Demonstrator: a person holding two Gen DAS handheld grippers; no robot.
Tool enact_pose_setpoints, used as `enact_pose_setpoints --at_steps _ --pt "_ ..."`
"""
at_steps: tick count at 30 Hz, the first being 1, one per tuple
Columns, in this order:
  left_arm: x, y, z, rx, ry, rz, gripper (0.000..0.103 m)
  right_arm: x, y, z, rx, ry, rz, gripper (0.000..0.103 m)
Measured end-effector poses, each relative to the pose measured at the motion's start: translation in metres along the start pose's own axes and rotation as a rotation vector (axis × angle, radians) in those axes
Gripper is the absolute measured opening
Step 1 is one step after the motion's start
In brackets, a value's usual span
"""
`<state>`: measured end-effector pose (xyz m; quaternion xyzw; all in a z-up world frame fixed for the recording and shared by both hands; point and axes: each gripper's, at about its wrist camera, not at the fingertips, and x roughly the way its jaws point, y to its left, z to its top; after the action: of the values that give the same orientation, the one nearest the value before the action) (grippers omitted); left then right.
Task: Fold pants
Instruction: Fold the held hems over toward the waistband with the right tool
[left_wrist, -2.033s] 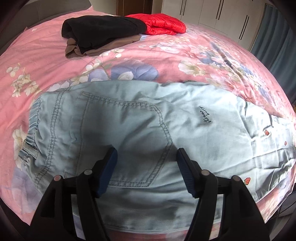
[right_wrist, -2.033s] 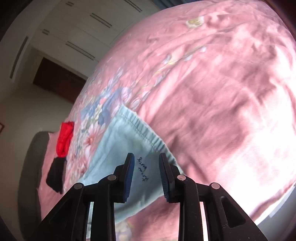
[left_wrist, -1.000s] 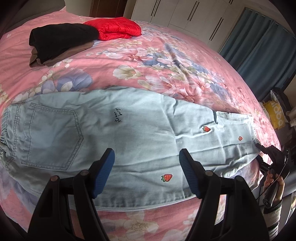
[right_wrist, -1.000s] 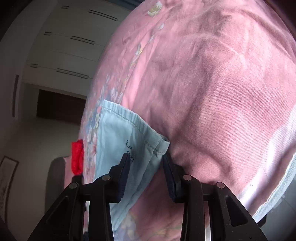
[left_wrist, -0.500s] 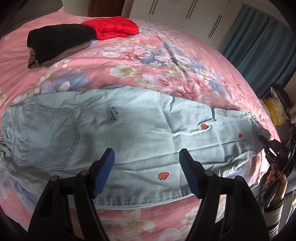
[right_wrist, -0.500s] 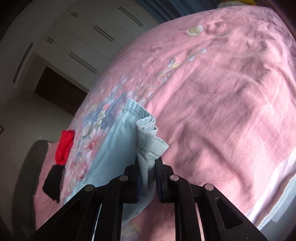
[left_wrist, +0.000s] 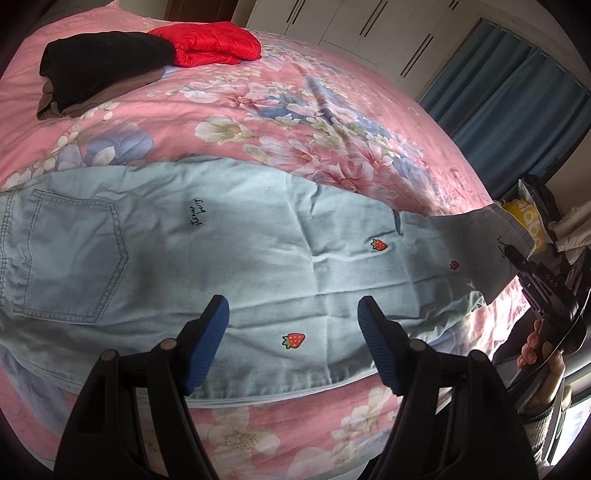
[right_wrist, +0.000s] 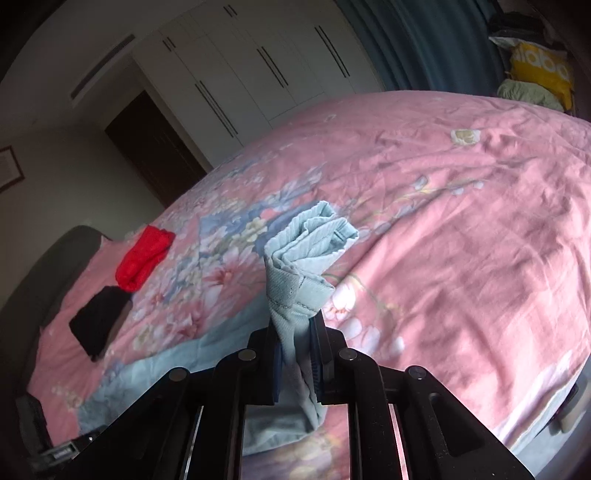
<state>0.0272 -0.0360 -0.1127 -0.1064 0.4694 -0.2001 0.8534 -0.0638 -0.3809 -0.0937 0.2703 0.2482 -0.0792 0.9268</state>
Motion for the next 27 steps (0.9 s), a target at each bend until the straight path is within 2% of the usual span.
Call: enact_pose_setpoints --at_steps 4,10,15,18,20,23,27 --pt "0.0 0.001 0.0 -0.025 0.004 -0.053 0.072 0.004 0.032 -0.006 -0.118 0.006 0.023 0.015" --pt "0.0 0.006 0.0 -0.098 0.02 -0.186 0.072 0.013 0.083 -0.027 -0.31 0.022 0.065 0.015" --pt "0.007 0.006 -0.004 -0.105 0.041 -0.191 0.072 0.022 0.125 -0.058 -0.475 0.026 0.124 0.015" --pt "0.009 0.013 -0.008 -0.117 0.044 -0.175 0.072 0.038 0.143 -0.084 -0.559 0.075 0.163 0.015" --pt "0.01 0.022 -0.01 -0.122 0.043 -0.134 0.072 0.053 0.151 -0.105 -0.615 0.131 0.157 0.015" --pt "0.009 0.041 -0.013 -0.164 0.045 -0.129 0.072 0.07 0.158 -0.129 -0.688 0.197 0.132 0.015" --pt "0.001 0.059 -0.013 -0.215 0.025 -0.159 0.072 0.068 0.169 -0.131 -0.732 0.193 0.134 0.015"
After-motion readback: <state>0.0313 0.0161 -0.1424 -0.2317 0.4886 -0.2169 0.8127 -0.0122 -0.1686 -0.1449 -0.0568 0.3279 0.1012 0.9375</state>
